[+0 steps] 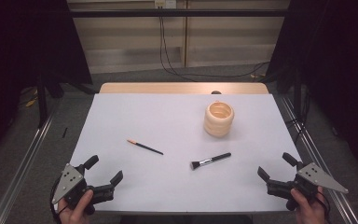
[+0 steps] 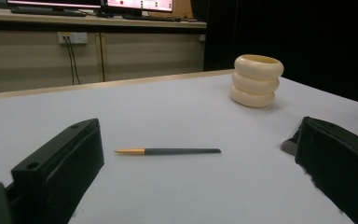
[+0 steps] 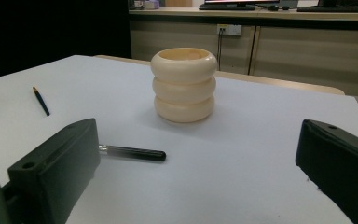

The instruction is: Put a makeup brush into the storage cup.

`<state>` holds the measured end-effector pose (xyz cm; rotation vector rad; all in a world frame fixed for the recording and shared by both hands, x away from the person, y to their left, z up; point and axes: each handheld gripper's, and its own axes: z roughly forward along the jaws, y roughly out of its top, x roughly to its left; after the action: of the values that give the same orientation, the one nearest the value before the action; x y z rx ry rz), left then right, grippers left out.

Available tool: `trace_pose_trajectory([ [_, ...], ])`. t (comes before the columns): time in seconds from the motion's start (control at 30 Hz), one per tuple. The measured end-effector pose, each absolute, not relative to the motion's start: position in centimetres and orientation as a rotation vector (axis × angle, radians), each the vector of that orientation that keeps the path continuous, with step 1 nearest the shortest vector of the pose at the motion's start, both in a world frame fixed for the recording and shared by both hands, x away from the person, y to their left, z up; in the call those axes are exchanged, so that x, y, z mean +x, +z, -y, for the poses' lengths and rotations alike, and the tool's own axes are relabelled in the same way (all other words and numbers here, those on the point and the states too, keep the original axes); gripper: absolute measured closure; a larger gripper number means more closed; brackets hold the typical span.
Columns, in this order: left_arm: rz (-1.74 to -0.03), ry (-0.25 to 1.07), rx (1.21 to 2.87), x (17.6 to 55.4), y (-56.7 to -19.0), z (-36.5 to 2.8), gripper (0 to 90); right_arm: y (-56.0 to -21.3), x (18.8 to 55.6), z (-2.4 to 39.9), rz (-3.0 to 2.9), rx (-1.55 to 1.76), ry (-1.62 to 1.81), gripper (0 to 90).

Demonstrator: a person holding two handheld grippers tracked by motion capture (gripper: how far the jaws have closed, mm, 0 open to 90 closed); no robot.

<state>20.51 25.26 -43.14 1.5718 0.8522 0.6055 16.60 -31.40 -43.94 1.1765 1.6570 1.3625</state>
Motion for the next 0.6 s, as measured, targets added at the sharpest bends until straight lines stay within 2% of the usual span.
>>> trace_pose_trajectory([
  [0.6,-0.854,0.583,1.575,20.69,-43.14,-25.06,0.9,-44.10,16.73,31.31,-1.688,1.181,1.369,0.0],
])
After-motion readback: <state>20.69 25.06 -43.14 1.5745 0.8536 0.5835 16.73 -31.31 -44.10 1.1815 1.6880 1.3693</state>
